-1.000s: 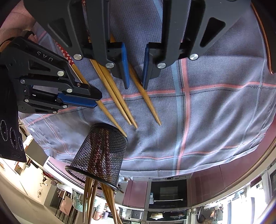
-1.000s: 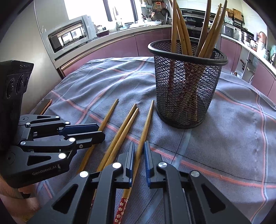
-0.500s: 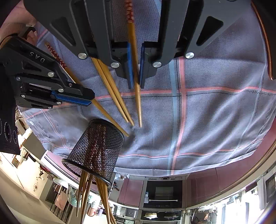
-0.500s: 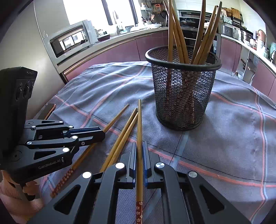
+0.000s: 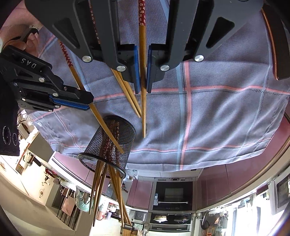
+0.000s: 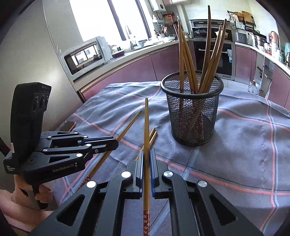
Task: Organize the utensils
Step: 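Lift the right gripper's chopstick above the mesh cup while the left gripper carries its own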
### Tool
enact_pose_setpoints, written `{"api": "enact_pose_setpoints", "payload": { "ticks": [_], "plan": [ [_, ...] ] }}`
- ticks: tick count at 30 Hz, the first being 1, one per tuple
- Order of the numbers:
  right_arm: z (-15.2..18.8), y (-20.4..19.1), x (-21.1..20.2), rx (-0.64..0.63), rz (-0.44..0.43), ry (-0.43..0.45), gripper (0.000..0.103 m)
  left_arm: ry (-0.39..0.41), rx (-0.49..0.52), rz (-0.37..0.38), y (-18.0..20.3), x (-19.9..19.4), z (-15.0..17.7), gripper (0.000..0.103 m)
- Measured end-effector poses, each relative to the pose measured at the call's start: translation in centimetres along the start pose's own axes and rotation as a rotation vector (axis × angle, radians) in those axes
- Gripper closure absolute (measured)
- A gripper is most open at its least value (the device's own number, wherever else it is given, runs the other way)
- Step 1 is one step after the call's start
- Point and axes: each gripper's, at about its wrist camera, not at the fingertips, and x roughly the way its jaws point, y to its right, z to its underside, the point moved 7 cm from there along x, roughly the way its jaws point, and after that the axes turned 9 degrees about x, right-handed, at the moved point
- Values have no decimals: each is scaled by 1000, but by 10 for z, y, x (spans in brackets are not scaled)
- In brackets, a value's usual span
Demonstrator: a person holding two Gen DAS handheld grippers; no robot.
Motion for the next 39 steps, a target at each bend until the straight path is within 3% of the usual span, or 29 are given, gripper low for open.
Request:
{"api": "enact_pose_setpoints", "payload": {
  "ticks": [25, 39],
  "plan": [
    [-47, 2, -61, 27, -46, 217, 98, 248, 1, 132, 11, -96, -52, 95],
    [-76, 7, -87, 1, -31, 305, 98, 326, -20, 153, 11, -115, -89, 95]
  ]
}}
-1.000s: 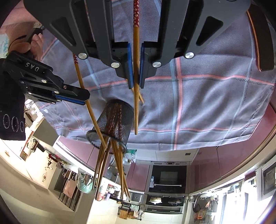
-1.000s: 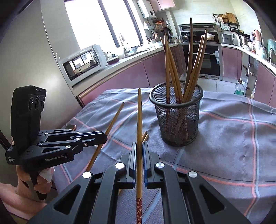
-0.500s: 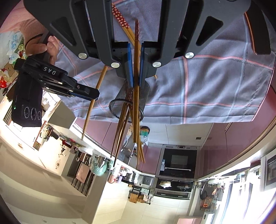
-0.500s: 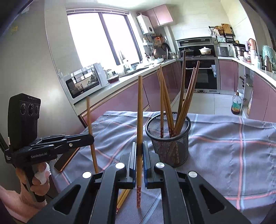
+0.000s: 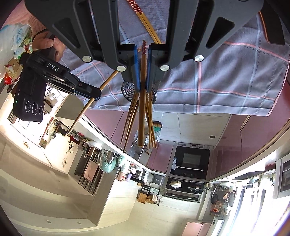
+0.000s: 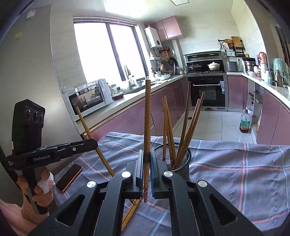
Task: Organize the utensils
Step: 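Lift the right gripper's chopstick above the mesh cup while the left gripper carries its own, then lower the chopstick into the mesh cup and open the right gripper while the left releases its own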
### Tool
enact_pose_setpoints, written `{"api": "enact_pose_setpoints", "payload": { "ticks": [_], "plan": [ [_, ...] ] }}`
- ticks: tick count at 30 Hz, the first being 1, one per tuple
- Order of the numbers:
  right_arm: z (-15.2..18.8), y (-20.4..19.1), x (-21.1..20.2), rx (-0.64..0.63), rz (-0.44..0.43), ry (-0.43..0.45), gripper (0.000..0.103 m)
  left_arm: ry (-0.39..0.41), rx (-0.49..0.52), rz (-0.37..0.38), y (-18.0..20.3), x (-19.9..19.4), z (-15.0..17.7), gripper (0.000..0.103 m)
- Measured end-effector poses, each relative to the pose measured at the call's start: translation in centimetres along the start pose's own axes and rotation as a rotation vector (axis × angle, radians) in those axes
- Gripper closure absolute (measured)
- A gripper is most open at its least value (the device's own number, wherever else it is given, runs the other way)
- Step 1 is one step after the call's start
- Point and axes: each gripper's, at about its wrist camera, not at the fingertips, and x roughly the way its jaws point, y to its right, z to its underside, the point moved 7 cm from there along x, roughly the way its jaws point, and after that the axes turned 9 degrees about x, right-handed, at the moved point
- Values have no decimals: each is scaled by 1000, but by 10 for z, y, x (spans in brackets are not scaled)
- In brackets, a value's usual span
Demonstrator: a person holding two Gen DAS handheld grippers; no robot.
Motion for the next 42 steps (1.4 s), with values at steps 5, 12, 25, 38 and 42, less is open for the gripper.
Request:
{"api": "enact_pose_setpoints", "payload": {
  "ticks": [5, 12, 25, 38, 42],
  "plan": [
    [-11, -2, -5, -14, 7, 29, 98, 24, 13, 3, 5, 1, -16, 95],
    [-32, -2, -10, -30, 17, 73, 98, 68, 29, -8, 9, -2, -42, 95],
    [-66, 0, -11, -51, 34, 140, 98, 127, 54, -24, 16, -1, -86, 95],
    [-68, 19, 16, -15, 75, 123, 98, 86, 74, -71, 18, 28, -96, 95],
    [-62, 23, 30, -7, 87, 81, 98, 44, 84, -74, 19, 45, -94, 95]
  ]
}}
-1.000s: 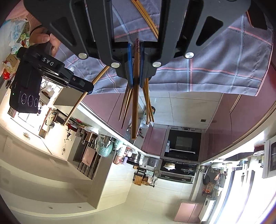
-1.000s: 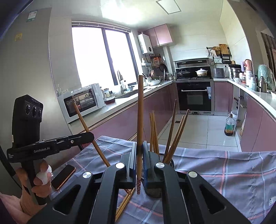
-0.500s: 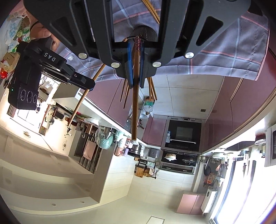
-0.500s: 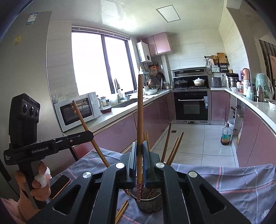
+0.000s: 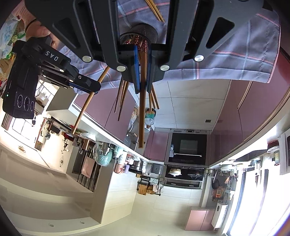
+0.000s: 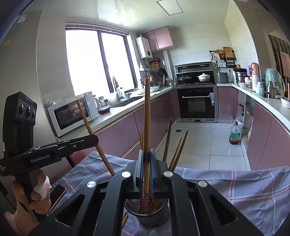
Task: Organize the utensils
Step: 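Lower the chopstick into the mesh cup and open the right gripper while the left releases its own, then move both open grippers back toward the chopsticks on the cloth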
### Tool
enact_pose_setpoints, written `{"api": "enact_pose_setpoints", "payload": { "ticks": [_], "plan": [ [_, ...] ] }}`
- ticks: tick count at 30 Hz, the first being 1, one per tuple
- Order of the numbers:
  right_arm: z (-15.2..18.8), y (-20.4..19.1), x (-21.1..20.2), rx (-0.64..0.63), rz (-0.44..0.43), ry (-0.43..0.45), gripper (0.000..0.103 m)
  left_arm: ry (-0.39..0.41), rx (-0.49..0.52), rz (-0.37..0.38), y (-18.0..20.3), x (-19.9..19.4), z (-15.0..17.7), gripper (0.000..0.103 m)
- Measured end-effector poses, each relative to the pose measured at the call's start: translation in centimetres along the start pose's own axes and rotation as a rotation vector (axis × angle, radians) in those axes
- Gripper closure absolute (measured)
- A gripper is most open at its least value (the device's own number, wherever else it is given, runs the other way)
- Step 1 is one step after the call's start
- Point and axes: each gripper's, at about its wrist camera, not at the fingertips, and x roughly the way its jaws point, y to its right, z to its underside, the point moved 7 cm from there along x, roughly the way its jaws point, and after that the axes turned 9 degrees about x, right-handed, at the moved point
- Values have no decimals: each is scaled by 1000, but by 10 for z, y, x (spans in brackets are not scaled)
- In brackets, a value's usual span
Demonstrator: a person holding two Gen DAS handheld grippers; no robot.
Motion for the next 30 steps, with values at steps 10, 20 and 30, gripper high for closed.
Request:
{"api": "enact_pose_setpoints", "payload": {
  "ticks": [10, 20, 30],
  "plan": [
    [26, 5, 25, -3, 28, -125, 97, -136, 47, 17, 10, 38, 23, 95],
    [37, 24, 41, 51, 73, -178, 95, -199, 28, 5, -3, 75, 37, 94],
    [39, 22, 35, 42, 60, -161, 83, -186, -5, -10, -23, 69, 55, 84]
  ]
}}
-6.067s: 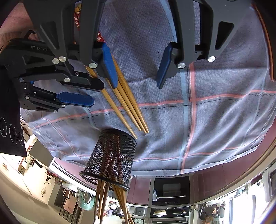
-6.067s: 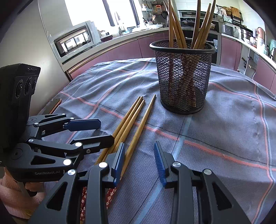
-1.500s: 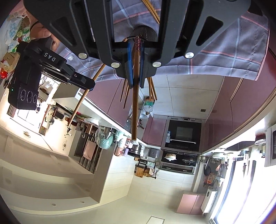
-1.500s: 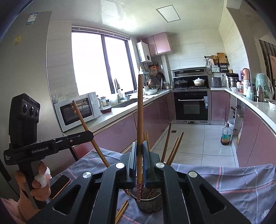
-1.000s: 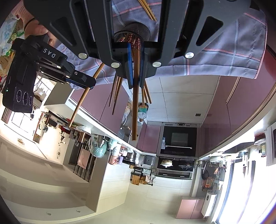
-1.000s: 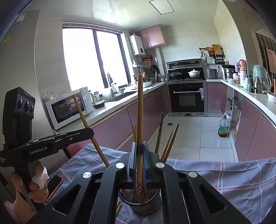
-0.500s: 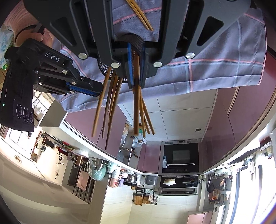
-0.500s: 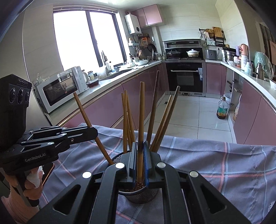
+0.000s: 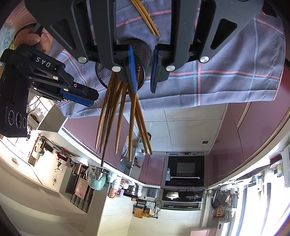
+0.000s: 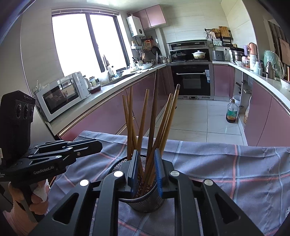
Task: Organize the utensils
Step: 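Move both open grippers back toward the chopsticks on the cloth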
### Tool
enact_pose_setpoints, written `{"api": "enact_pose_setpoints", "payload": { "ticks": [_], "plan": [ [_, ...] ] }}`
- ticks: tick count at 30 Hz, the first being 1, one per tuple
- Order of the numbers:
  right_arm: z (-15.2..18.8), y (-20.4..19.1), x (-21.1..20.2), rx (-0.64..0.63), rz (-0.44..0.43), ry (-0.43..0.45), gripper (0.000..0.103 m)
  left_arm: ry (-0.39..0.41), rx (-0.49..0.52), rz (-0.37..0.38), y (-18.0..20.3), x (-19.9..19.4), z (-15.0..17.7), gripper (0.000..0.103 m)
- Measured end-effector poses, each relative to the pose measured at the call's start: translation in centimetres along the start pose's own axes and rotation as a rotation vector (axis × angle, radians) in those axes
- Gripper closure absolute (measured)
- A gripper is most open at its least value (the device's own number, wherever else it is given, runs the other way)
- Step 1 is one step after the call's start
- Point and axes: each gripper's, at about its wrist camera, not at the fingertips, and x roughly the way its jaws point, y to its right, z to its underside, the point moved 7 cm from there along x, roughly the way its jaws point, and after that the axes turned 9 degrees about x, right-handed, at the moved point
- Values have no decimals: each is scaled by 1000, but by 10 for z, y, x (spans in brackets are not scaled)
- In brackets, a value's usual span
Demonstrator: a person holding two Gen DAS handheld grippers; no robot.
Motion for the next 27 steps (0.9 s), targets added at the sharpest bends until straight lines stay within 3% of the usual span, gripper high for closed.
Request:
{"api": "enact_pose_setpoints", "payload": {
  "ticks": [7, 12, 18, 27],
  "plan": [
    [11, -13, -15, -26, -37, 10, 77, 33, -7, -36, -8, -19, 19, 75],
    [27, -31, -24, -67, -82, -13, 67, 33, -6, -80, -15, -31, 42, 62],
    [79, -57, -15, -134, -130, -134, 65, -24, -32, -96, -23, -32, 83, 59],
    [145, -62, 18, -136, -97, -316, 65, -98, -89, -88, -34, -26, 134, 59]
  ]
}}
